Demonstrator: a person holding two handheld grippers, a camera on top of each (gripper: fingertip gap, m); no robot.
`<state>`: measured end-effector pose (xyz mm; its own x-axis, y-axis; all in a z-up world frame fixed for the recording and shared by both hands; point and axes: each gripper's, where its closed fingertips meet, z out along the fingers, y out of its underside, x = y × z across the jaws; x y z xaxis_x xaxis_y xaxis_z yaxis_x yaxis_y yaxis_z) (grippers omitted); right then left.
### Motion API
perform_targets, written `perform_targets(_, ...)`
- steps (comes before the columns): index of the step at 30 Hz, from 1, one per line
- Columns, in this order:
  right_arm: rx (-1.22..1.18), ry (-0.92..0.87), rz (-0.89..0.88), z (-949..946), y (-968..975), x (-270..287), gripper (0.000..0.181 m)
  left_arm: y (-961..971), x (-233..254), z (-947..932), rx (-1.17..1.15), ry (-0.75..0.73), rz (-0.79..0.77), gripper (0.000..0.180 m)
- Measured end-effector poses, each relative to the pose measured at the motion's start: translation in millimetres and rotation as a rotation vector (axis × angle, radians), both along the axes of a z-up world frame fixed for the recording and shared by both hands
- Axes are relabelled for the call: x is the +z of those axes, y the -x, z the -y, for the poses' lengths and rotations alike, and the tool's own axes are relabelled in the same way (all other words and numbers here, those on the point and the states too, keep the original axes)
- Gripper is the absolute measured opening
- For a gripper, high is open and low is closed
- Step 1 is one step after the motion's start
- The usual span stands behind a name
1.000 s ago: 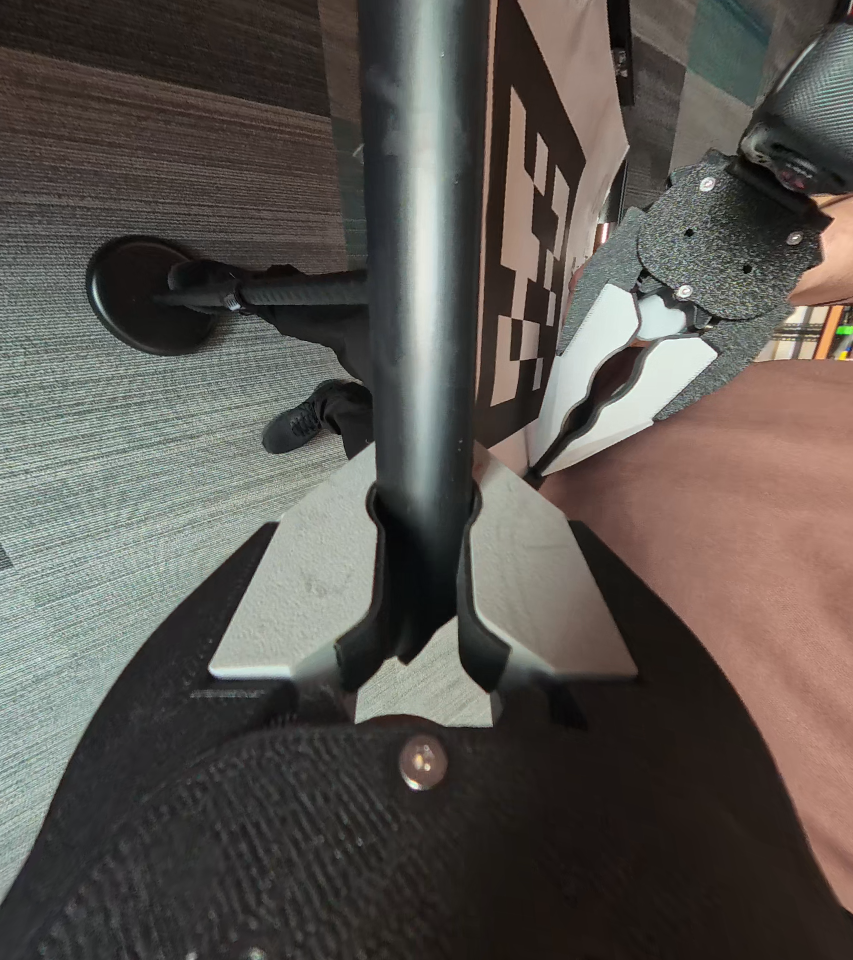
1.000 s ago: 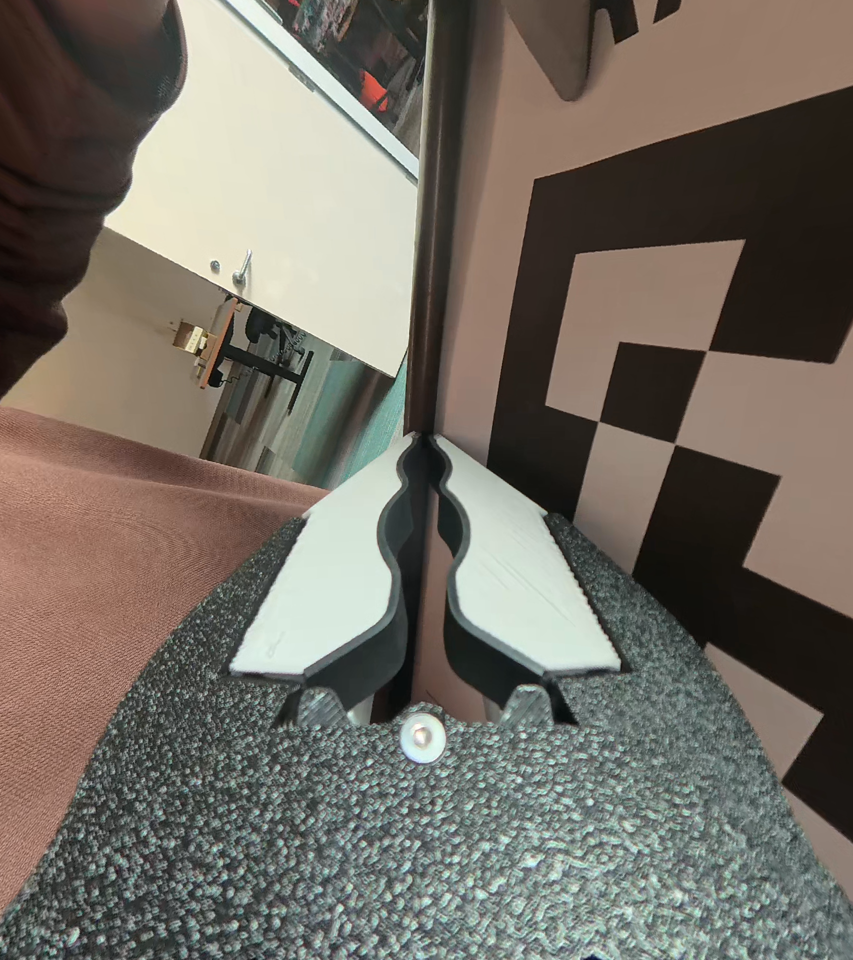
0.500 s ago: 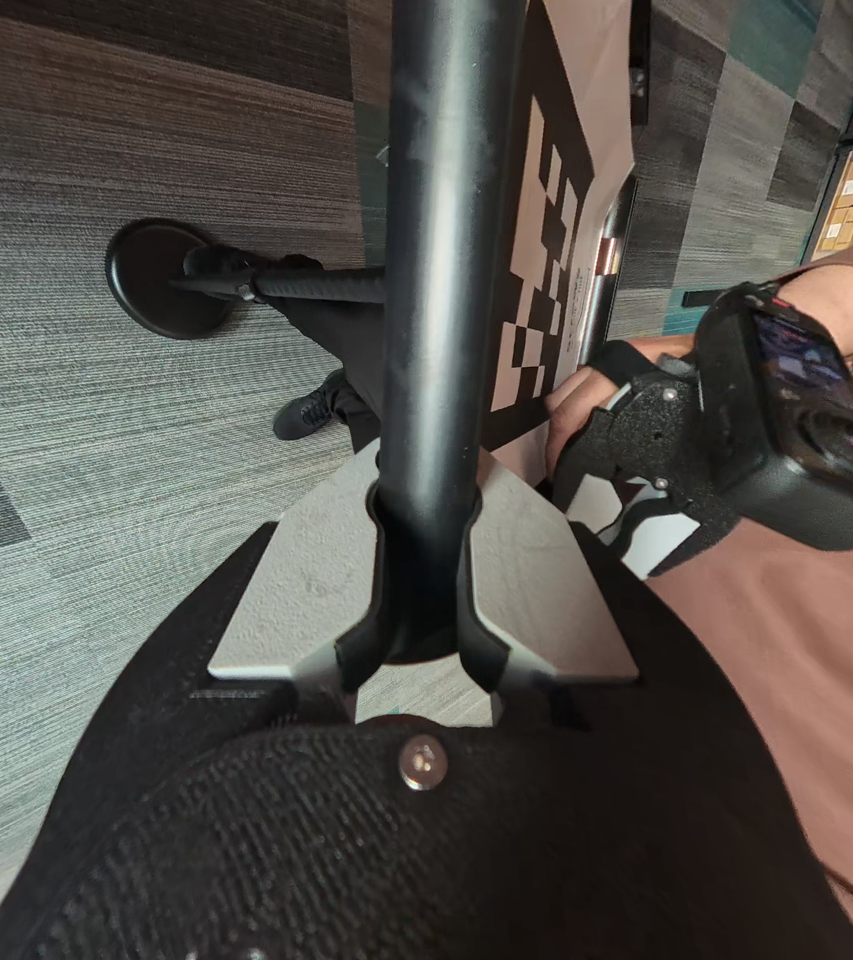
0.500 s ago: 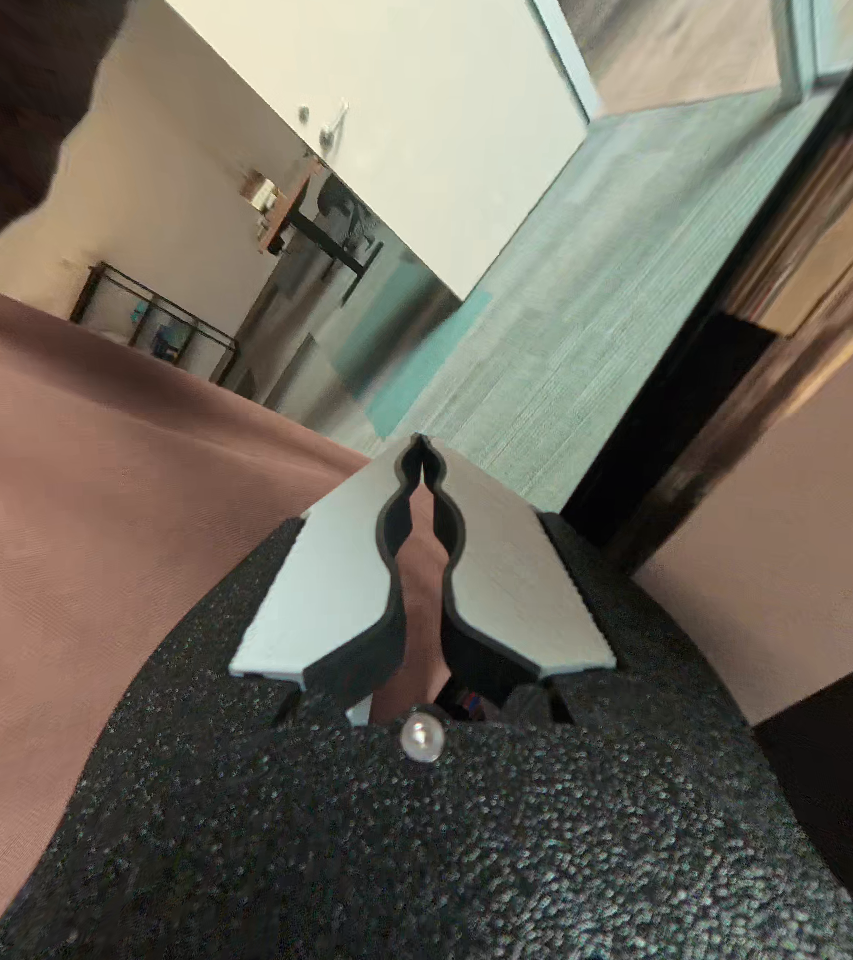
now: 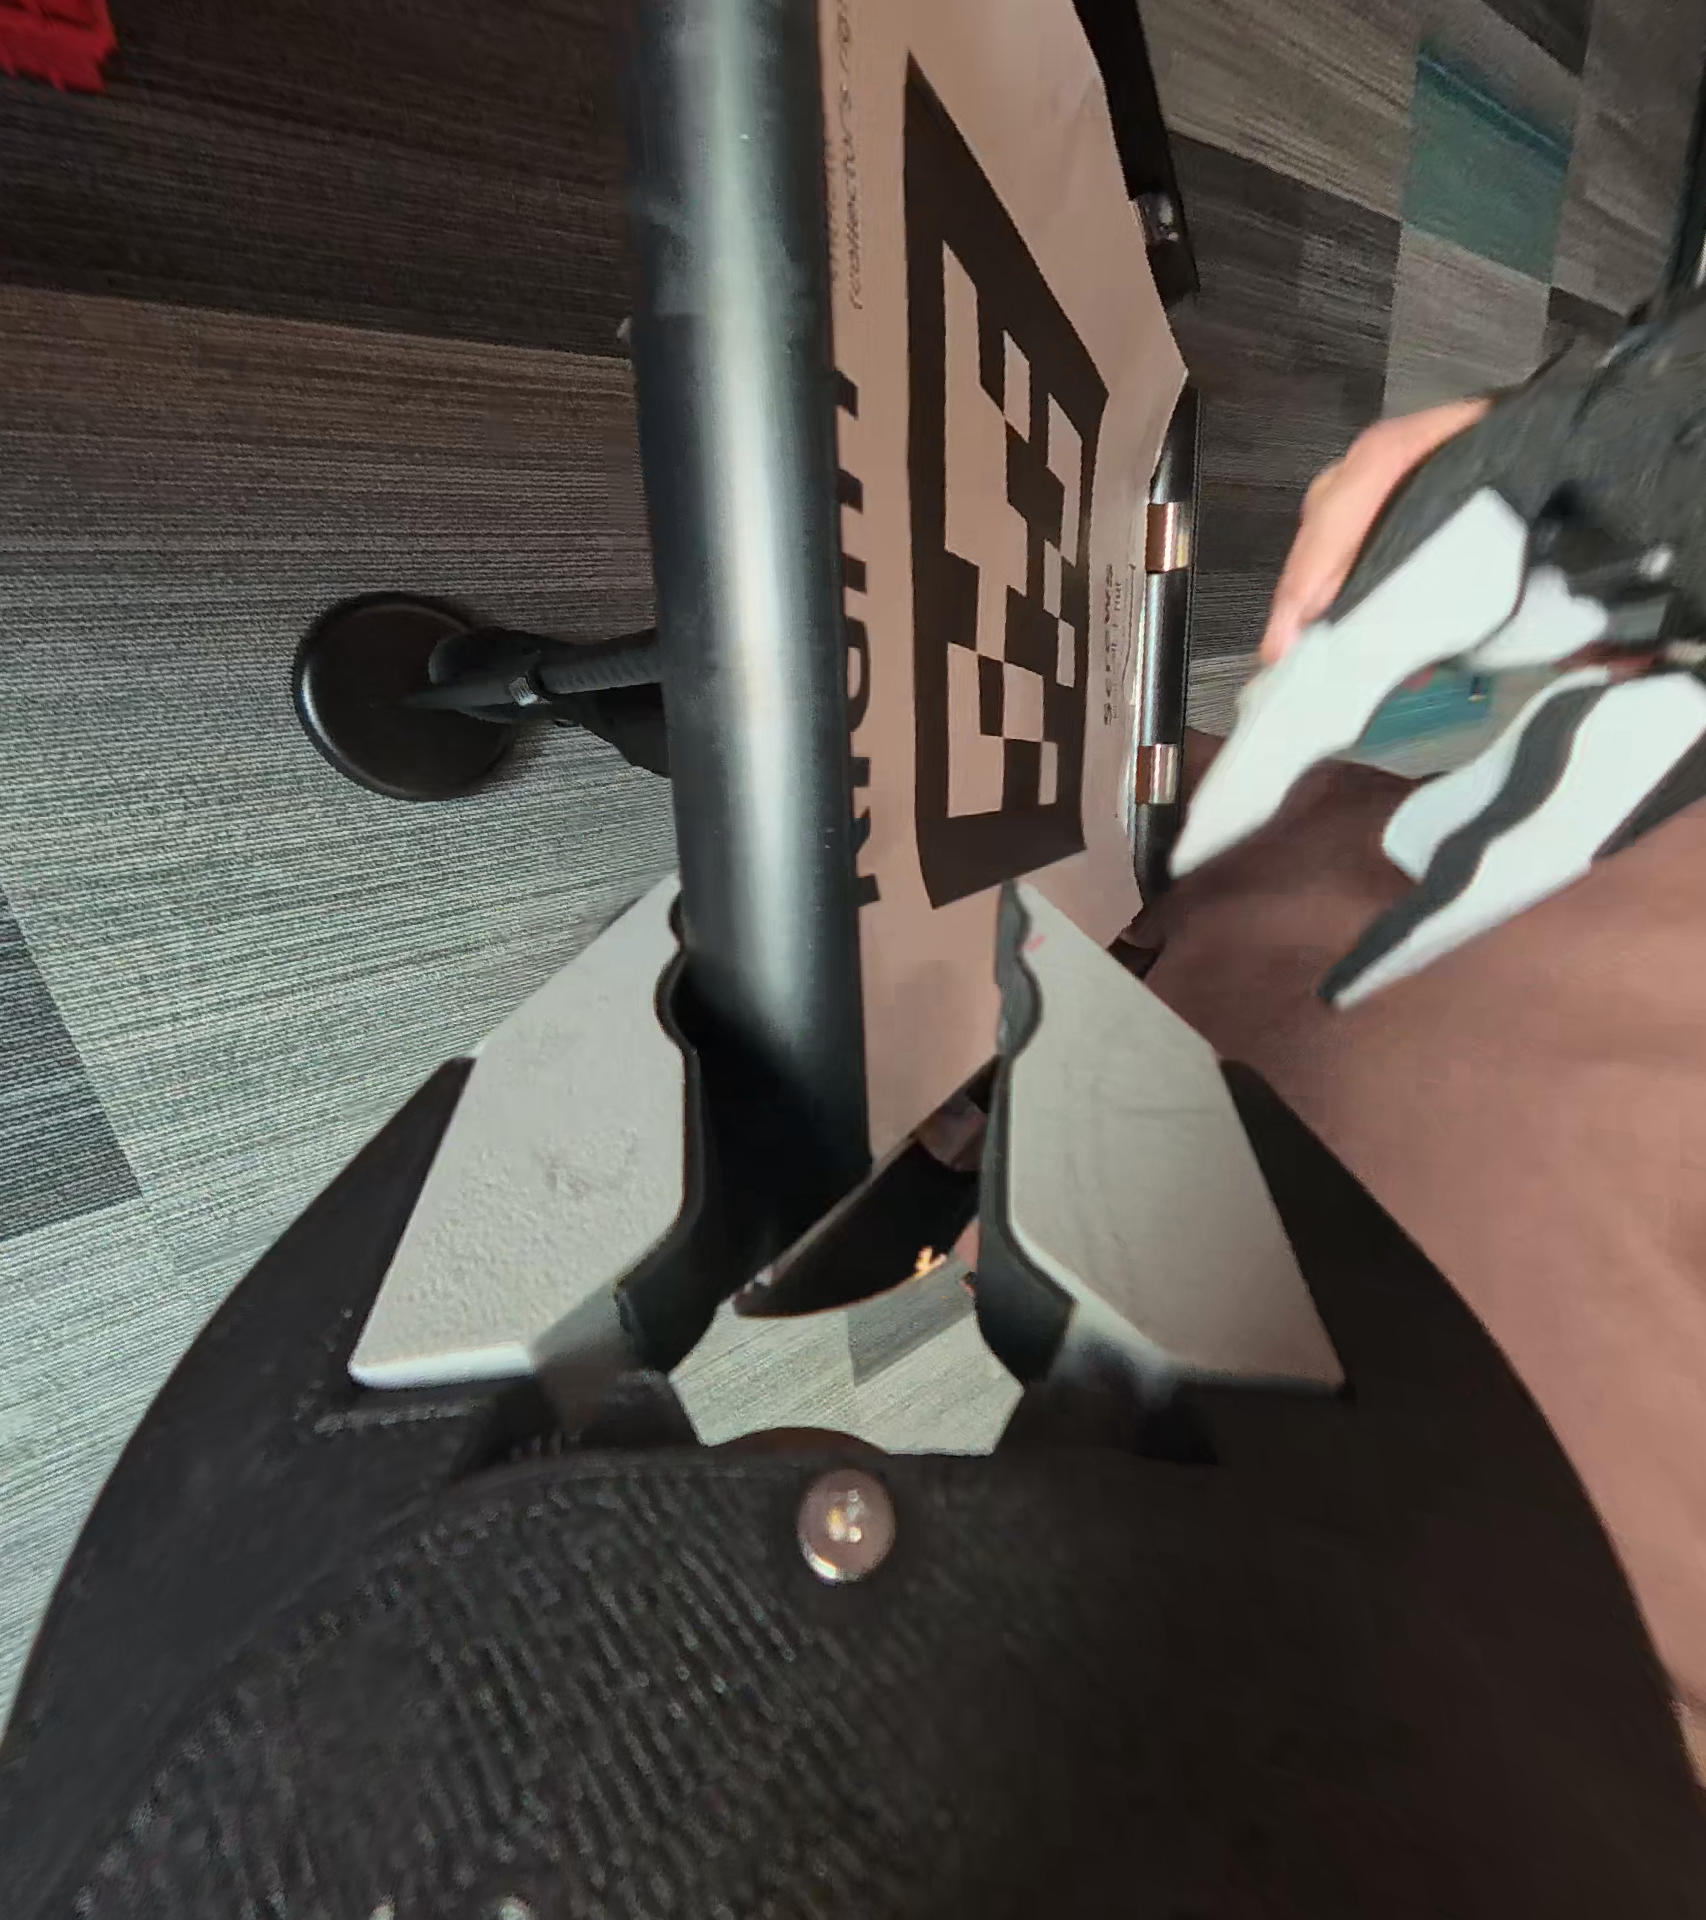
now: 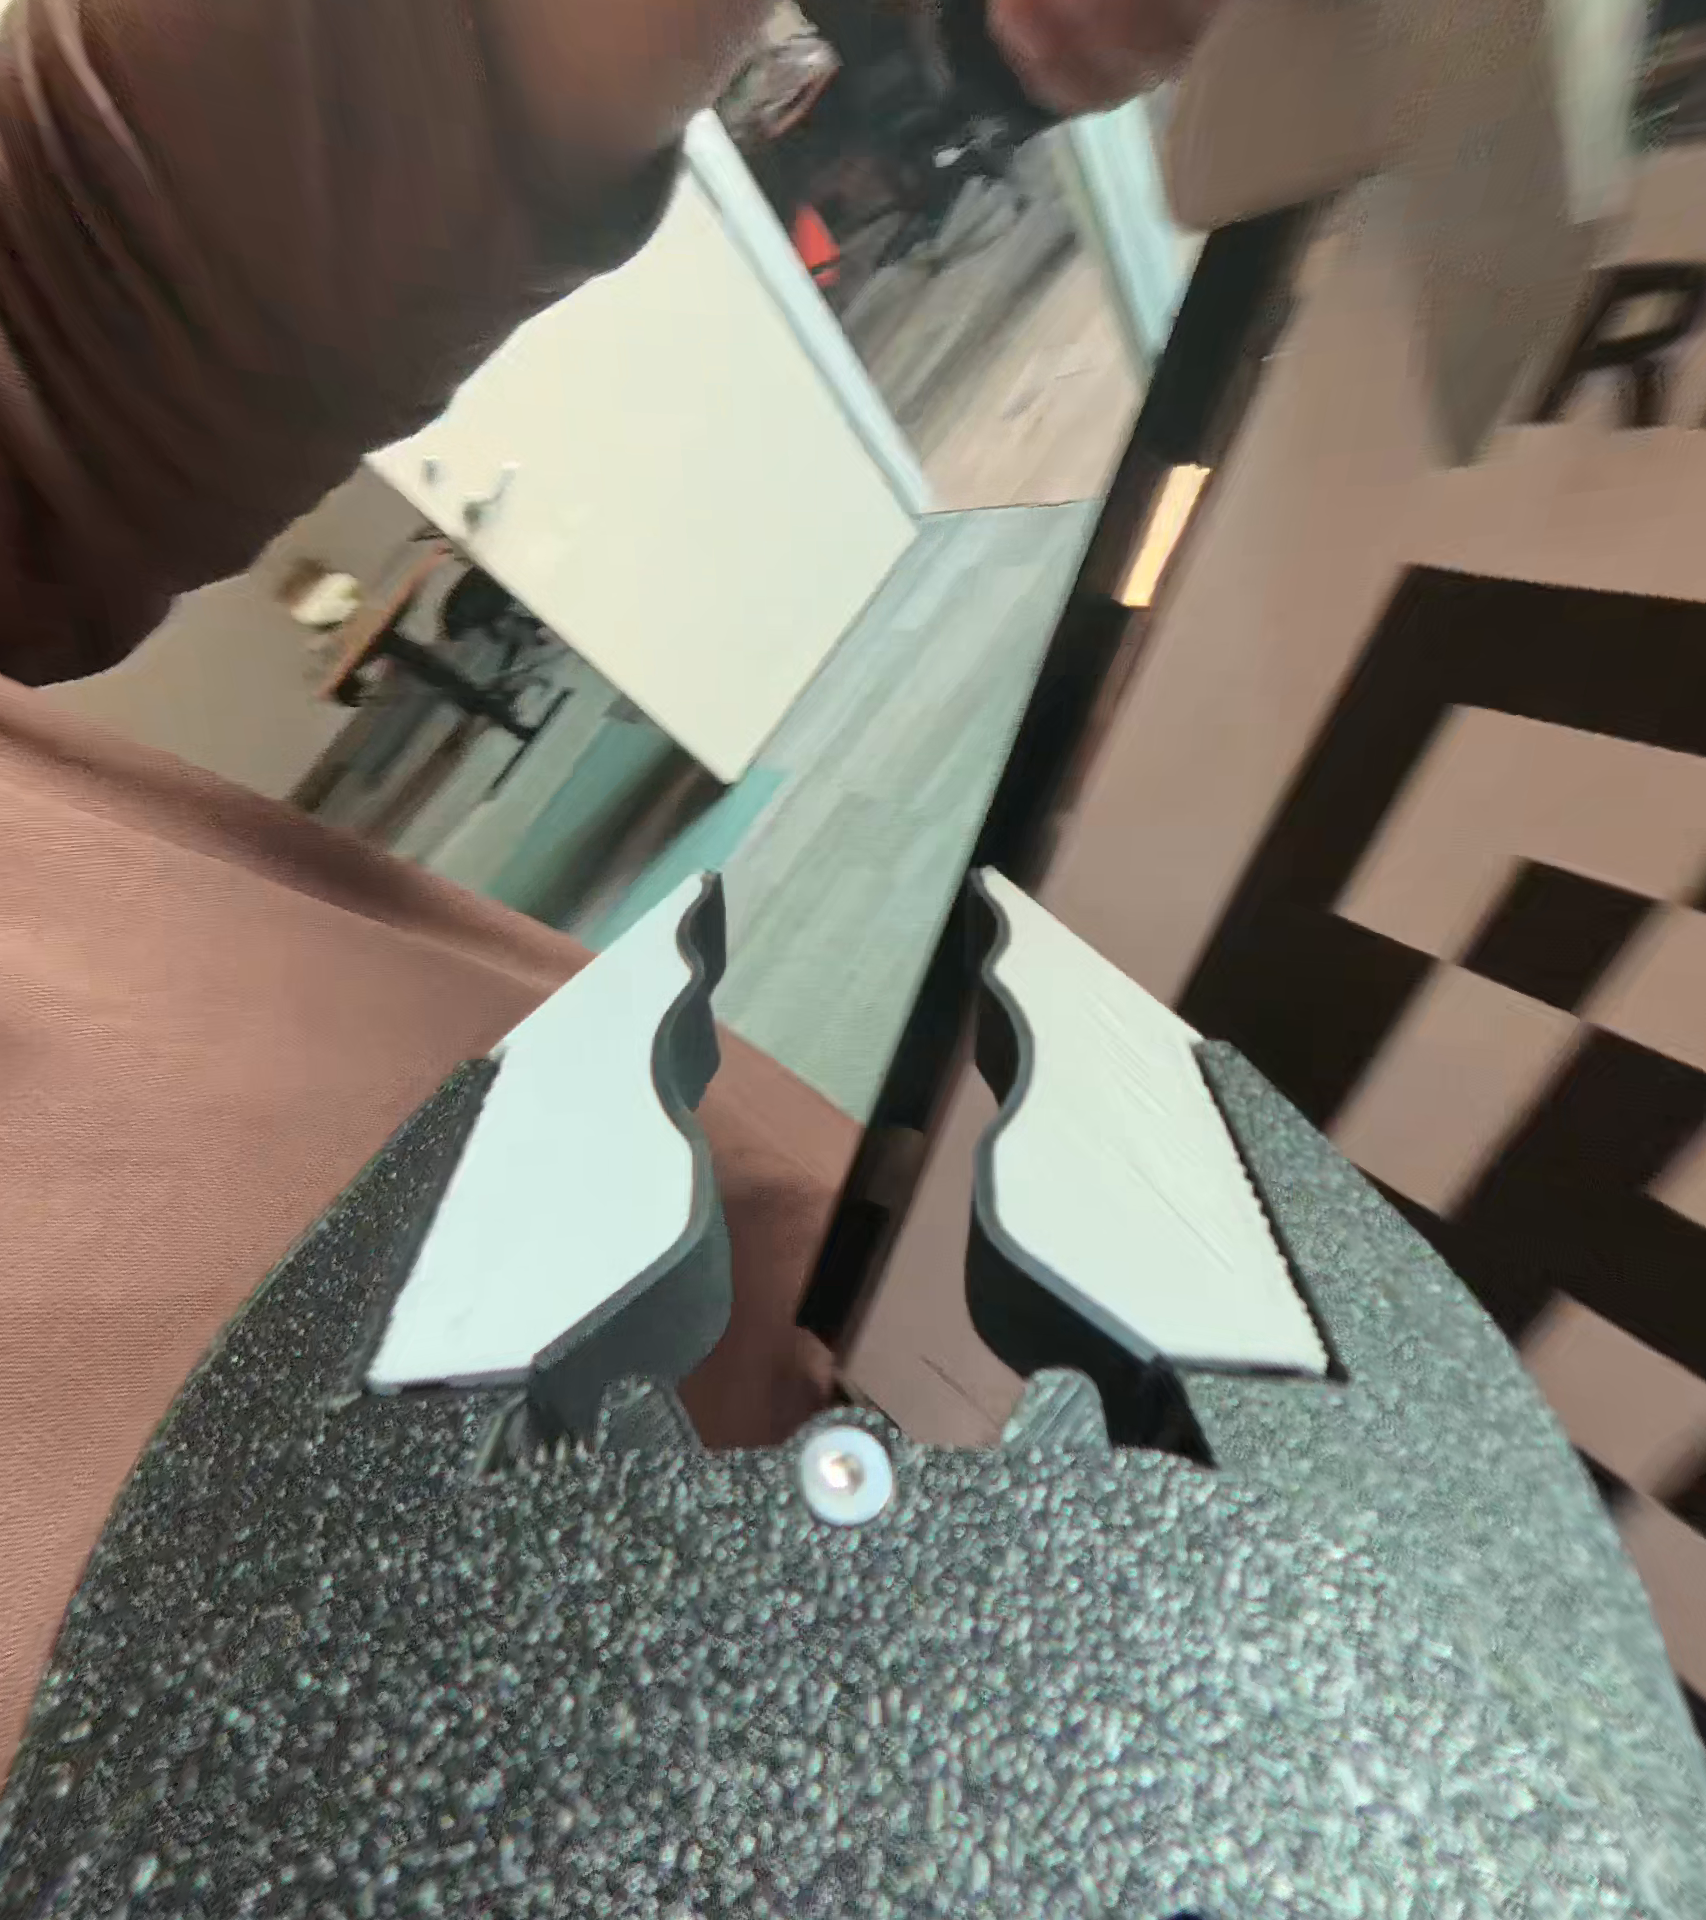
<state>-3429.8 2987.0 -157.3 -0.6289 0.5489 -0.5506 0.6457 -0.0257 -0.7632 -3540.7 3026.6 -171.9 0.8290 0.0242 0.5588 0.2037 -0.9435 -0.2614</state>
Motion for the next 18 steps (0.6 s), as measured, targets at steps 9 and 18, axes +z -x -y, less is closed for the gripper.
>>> perform_targets(9, -0.560, -0.736, -0.102, -180, 24, -25, 0.070, 20, 60, 7, 0.131, -0.276, -0.082, 0.056)
perform_targets(18, -0.585, -0.689, 0.012, -195, 44, -45, 0.057, 6, 64, 53, 0.233, -0.398, -0.056, 0.054)
